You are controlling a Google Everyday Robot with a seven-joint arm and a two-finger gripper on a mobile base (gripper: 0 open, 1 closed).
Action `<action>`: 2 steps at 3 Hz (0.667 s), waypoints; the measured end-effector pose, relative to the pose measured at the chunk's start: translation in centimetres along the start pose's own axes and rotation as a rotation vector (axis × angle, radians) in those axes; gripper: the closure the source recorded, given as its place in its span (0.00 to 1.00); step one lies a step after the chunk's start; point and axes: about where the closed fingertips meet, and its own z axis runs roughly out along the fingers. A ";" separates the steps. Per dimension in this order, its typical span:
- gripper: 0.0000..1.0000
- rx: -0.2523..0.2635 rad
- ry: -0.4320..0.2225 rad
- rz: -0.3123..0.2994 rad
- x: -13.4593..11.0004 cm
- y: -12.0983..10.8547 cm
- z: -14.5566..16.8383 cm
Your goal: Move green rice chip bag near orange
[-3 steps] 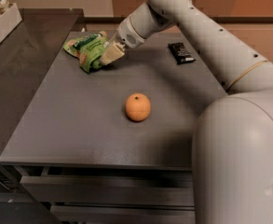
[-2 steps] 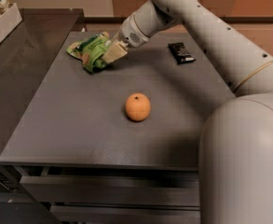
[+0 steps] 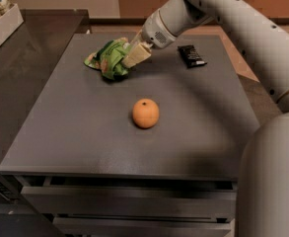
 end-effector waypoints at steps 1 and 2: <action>1.00 0.000 0.011 0.012 1.5 1.6 -2.0; 1.00 -0.003 0.021 0.028 2.9 3.1 -3.3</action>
Offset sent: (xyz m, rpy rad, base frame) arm -0.0588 -0.0651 -0.0040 -0.0246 0.0381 -0.0406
